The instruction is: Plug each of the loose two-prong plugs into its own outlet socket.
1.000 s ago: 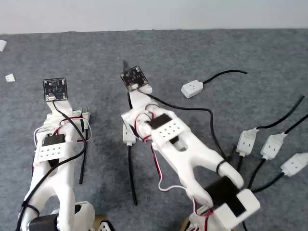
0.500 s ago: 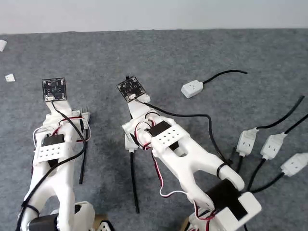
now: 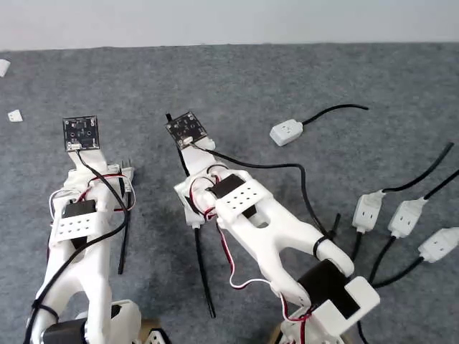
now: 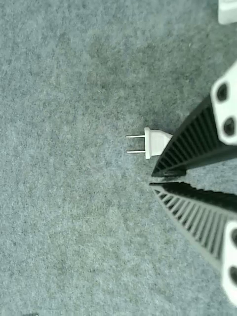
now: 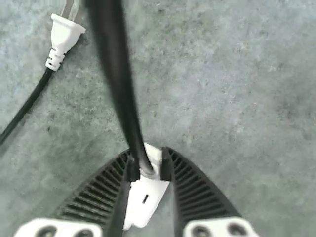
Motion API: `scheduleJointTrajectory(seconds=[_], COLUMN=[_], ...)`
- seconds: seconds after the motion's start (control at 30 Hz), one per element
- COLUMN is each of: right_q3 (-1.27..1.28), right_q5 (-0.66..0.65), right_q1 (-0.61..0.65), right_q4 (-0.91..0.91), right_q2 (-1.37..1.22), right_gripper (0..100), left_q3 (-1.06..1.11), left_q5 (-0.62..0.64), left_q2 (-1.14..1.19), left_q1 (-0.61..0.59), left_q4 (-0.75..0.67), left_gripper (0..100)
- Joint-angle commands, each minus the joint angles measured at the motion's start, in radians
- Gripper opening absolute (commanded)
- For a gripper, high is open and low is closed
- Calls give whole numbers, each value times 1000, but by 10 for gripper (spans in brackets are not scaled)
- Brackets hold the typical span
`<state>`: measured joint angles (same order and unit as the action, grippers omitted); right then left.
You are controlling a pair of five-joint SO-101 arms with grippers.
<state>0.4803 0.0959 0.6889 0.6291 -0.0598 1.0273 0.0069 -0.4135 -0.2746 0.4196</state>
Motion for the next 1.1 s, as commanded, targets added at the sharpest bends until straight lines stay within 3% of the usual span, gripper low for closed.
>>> scheduleJointTrajectory(seconds=[0.0, 0.1, 0.37, 0.5, 0.63, 0.77, 0.83, 0.93, 1.0, 1.07], right_q3=[-57, -60, -66, -101, -153, -259, -330, -427, -463, -468], right_q5=[77, 129, 146, 143, 140, 140, 126, 69, 54, 54], right_q1=[33, 54, 76, 107, 105, 91, 90, 74, 51, 16], right_q4=[77, 93, 91, 111, 142, 231, 295, 377, 430, 450], right_q2=[-8, -8, -35, -71, -122, -206, -257, -321, -334, -317], right_gripper=[205, 264, 263, 263, 262, 260, 206, 9, 36, 2], left_q3=[-48, -50, -51, -84, -110, -111, -111, -111, -111, -111], left_q5=[6, 6, 6, 18, 150, 163, 163, 163, 163, 163], left_q2=[-23, -23, -23, -25, -23, -23, -23, -23, -23, -23], left_q1=[-5, -6, -9, -87, -157, -164, -164, -164, -164, -164], left_q4=[-25, -25, -26, -25, -23, -23, -23, -23, -23, -23], left_gripper=[12, 12, 12, 12, 12, 12, 12, 12, 12, 12])
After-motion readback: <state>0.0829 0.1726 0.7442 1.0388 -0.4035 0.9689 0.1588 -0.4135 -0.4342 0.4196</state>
